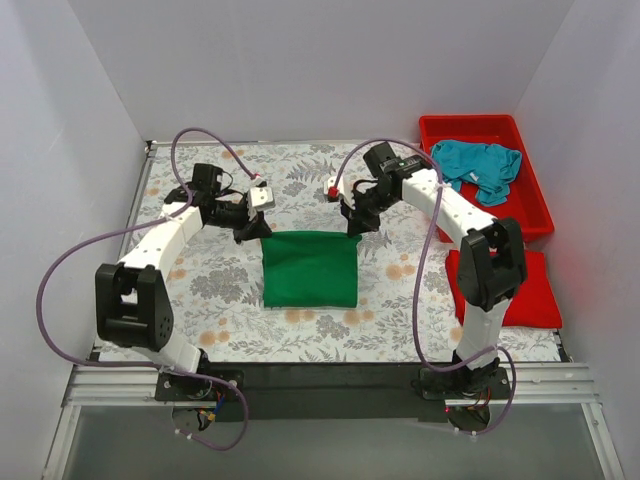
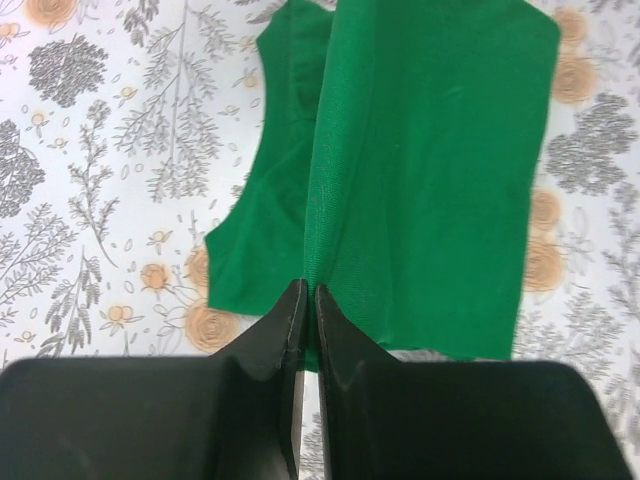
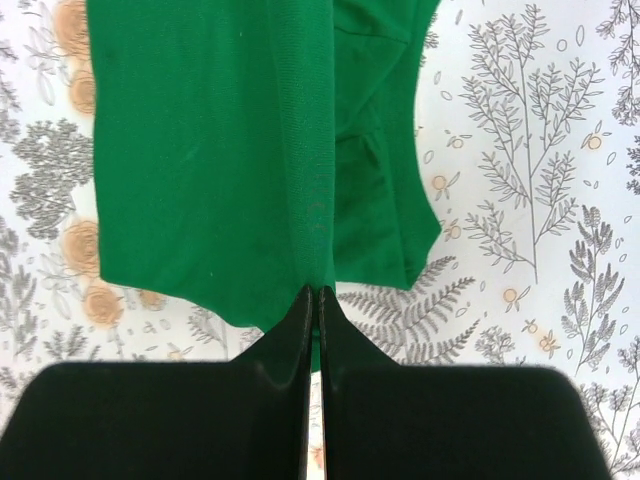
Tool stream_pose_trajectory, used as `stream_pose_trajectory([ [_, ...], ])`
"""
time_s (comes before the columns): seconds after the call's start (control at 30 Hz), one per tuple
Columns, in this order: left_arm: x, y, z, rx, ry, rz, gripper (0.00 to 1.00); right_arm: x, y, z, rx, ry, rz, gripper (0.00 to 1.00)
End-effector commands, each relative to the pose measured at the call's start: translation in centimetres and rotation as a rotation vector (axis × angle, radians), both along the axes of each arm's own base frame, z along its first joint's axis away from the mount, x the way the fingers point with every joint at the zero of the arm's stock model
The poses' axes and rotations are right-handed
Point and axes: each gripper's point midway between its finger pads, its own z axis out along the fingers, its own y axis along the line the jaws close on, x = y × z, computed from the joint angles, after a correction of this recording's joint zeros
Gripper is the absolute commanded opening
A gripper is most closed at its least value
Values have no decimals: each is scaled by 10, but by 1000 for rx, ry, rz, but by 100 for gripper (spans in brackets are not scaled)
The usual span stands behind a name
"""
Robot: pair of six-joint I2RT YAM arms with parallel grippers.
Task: Fold and stack the t-shirts
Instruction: Fold the tshirt
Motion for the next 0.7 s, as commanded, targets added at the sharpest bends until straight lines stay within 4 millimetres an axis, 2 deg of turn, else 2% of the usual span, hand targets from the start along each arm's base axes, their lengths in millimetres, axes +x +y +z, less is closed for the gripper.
stream_pose_trajectory([
  [0.0, 36, 9, 2, 12, -75, 12, 0, 22, -8, 4, -7, -39, 11, 1],
  [0.03, 41, 9, 2, 13, -77, 15, 0, 26, -8, -6, -15, -22, 9, 1],
  [0.3, 78, 10, -28, 14, -62, 40, 0, 68, -8, -31, -23, -26, -7, 1],
  [0.33, 81, 10, -30, 15, -63, 44, 0, 71, -8, -39, -33, -20, -4, 1],
  [0.4, 89, 11, -40, 24, -56, 51, 0, 81, -7, -39, -34, -42, -6, 1],
  [0.43, 91, 11, -42, 24, -55, 53, 0, 84, -6, -47, -40, -28, -7, 1],
  [0.57, 102, 15, -66, 47, -22, 79, 0, 96, -6, -56, -52, -35, -17, 1],
  [0.67, 120, 16, -68, 42, -24, 132, 0, 118, -8, -58, -60, -58, -85, 4],
])
